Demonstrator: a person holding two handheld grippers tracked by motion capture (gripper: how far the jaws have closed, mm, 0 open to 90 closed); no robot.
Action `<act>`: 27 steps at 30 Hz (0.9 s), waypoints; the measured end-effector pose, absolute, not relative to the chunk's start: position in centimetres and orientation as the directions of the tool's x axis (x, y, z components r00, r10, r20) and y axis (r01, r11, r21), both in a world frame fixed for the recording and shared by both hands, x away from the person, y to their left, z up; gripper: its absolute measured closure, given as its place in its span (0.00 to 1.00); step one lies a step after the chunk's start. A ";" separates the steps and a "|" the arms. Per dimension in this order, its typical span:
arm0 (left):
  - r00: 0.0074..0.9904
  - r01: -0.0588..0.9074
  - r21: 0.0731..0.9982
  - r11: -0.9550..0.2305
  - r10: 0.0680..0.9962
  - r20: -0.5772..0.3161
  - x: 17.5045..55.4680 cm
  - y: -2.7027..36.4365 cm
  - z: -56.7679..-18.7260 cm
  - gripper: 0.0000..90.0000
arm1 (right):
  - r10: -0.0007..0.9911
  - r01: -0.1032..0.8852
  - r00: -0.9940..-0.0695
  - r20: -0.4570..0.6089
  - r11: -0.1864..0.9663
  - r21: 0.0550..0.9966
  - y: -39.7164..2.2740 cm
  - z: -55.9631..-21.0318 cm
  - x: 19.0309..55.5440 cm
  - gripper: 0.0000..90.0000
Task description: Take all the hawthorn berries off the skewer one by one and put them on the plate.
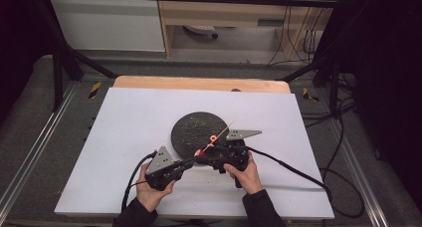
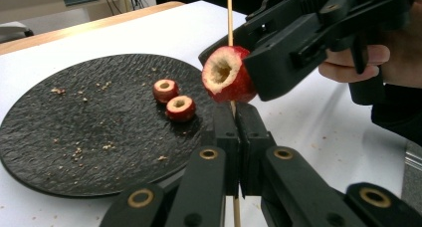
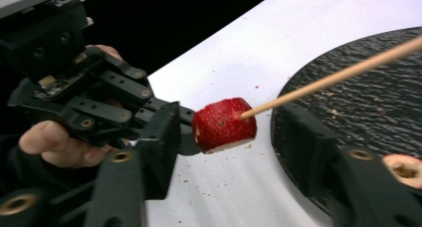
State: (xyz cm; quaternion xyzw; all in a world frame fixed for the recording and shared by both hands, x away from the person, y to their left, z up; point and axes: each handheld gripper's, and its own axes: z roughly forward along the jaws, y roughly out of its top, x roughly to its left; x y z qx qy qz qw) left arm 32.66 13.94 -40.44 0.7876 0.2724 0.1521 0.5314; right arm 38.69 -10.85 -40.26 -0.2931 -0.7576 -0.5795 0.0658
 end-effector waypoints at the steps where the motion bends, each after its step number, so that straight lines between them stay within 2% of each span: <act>1: 0.807 0.265 0.921 -0.285 0.589 -0.050 32.6 14.0 -40.4 0.98 | 0.360 0.524 -0.820 0.446 0.156 0.837 -10.9 -40.2 38.6 0.57; 4: 0.811 0.262 0.922 -0.285 0.583 -0.050 32.6 14.1 -40.4 0.98 | 0.341 0.530 -0.822 0.457 0.163 0.832 -10.9 -40.1 38.6 0.66; 11: 0.815 0.262 0.921 -0.290 0.577 -0.050 32.5 14.5 -40.5 0.98 | 0.340 0.536 -0.819 0.462 0.165 0.828 -11.2 -39.8 38.8 0.67; 27: 0.801 0.278 0.909 -0.311 0.597 -0.041 32.1 17.5 -41.3 0.98 | 0.449 0.545 -0.767 0.459 0.076 0.835 -13.5 -37.6 41.5 0.67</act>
